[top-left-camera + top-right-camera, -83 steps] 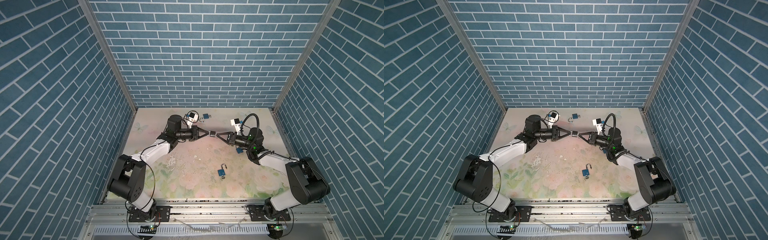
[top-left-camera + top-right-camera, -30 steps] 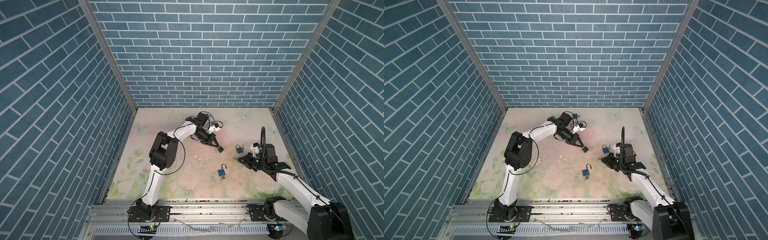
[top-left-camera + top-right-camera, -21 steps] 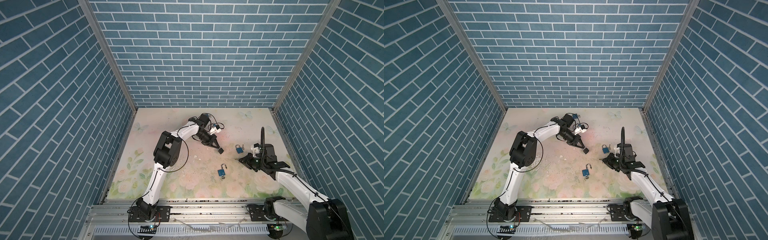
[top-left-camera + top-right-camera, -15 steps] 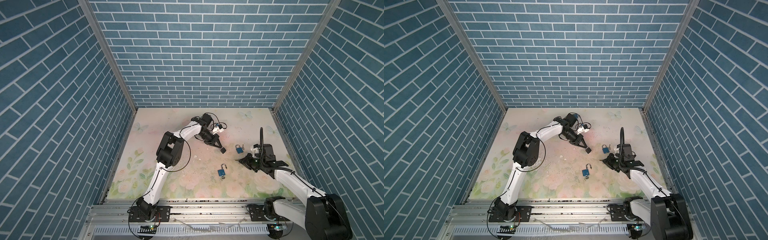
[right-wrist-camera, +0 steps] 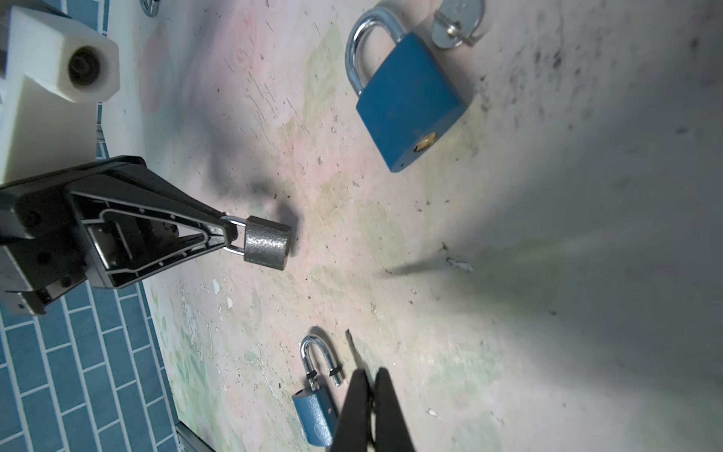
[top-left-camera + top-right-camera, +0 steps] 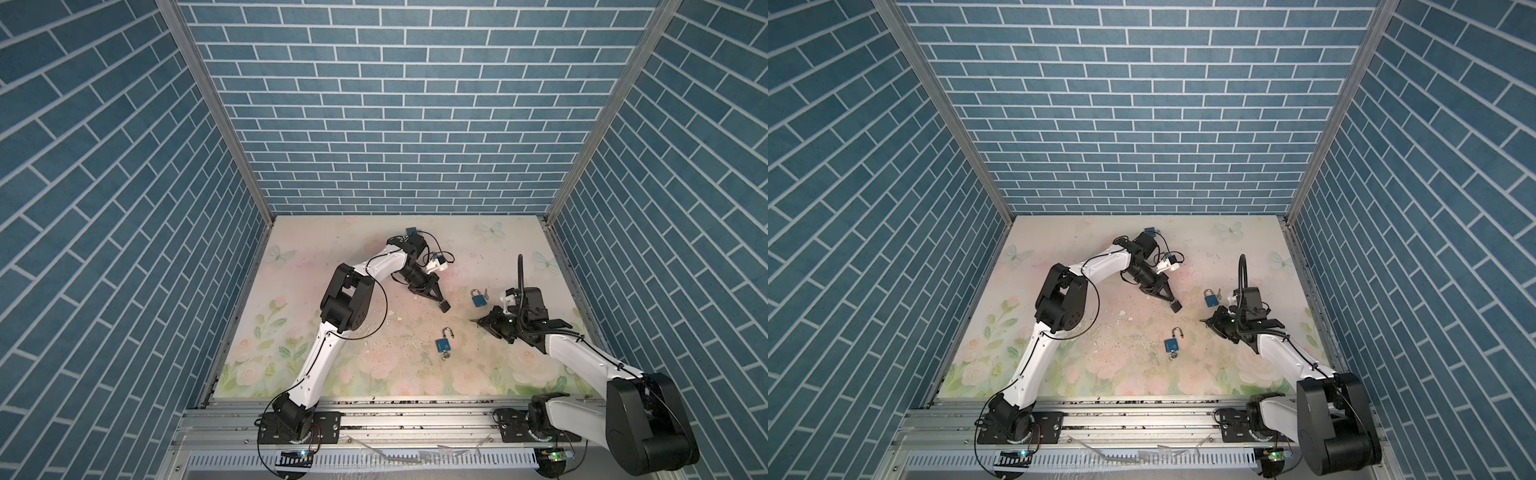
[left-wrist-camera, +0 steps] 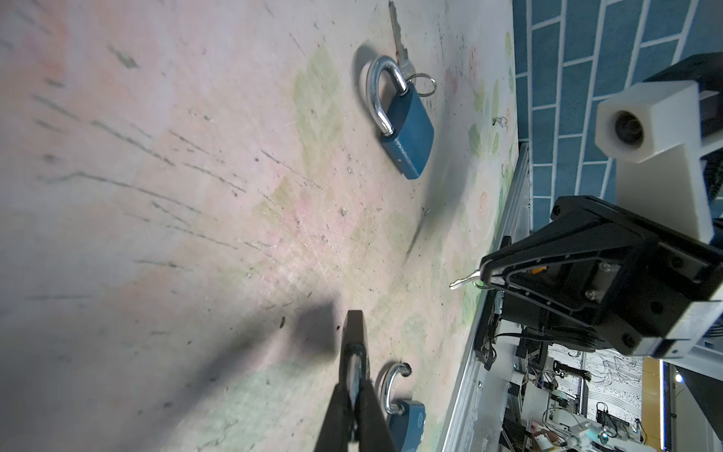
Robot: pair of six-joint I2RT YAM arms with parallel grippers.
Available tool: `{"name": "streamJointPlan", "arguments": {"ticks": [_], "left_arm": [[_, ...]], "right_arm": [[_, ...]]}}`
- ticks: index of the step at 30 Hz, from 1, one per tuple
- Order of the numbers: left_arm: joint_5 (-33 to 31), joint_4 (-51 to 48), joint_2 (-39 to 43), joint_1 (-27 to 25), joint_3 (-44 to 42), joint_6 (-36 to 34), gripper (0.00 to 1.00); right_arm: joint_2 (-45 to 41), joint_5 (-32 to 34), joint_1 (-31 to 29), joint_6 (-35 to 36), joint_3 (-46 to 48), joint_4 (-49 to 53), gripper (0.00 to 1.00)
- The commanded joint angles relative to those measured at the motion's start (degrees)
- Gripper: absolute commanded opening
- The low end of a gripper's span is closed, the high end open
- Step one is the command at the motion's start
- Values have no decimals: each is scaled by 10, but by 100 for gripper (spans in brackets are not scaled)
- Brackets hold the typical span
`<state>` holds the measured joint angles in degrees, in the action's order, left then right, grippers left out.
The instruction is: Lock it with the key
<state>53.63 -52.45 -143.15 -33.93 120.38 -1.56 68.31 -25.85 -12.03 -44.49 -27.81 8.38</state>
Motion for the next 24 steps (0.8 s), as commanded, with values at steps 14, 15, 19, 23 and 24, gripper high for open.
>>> {"name": "streamJointPlan", "arguments": {"ticks": [14,15,19,23,24], "left_arm": [[-11,-139,-99,-8,142,-59,0],[-12,-144,-103,-8,147,-61,0],[-28,-158,-117,-8,164,-61,0],[-40,-153,-120,-8,164,-55,5],[-42,-151,-121,-8,165,-53,6]], "right_arm": [[11,20,4,20,-16,-50,0],[14,19,4,19,-16,-53,0],[30,19,4,14,-15,-72,0],[48,17,4,12,-19,-86,0],[52,16,4,12,-19,-90,0]]}}
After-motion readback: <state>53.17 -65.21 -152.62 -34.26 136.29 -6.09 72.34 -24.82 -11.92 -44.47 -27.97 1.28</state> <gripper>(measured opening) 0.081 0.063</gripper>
